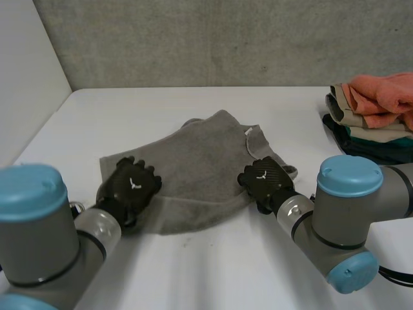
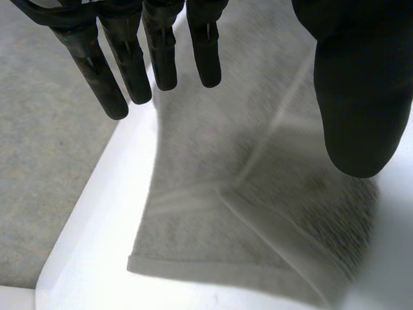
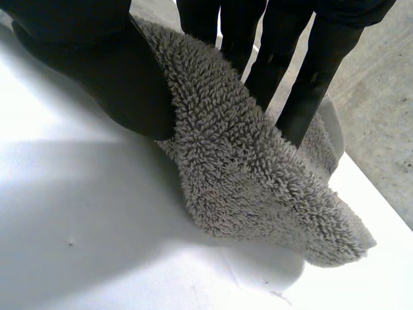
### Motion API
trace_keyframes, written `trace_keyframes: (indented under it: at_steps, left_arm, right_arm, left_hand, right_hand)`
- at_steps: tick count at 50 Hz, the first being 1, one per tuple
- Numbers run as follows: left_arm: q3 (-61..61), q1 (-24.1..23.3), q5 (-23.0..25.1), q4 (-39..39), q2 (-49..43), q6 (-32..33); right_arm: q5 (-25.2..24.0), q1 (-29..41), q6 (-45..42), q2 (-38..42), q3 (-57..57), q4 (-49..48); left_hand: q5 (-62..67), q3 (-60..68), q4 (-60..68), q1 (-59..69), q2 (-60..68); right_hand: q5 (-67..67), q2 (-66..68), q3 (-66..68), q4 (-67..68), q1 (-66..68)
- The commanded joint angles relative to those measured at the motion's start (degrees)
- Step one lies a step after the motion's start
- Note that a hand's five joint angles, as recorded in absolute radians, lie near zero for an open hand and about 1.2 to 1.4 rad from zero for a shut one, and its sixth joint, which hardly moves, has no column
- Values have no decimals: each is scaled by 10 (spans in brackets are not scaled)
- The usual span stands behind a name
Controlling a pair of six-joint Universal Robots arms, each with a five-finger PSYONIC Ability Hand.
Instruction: Fold the laundry.
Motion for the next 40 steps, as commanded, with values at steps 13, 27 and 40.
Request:
trace_keyframes:
  at_steps: [13, 27, 40]
  left_arm:
    - [267, 17, -4, -190, -212, -220]
    - [279, 24, -37, -168, -247, -214]
    - [259, 11, -38, -155, -173, -218]
  right_arm:
    - [0, 0, -1, -17, 19, -1]
    - [1, -1, -1, -17, 20, 0]
    - [5, 0, 2, -31, 17, -1]
  left_hand:
    - [123, 115, 120, 99, 115]
    - [222, 214, 219, 198, 214]
    - [594, 585, 591, 570, 586]
  right_hand:
    - [121, 127, 120, 114, 152]
    - [121, 127, 120, 114, 152]
    - [121, 127, 120, 114, 152]
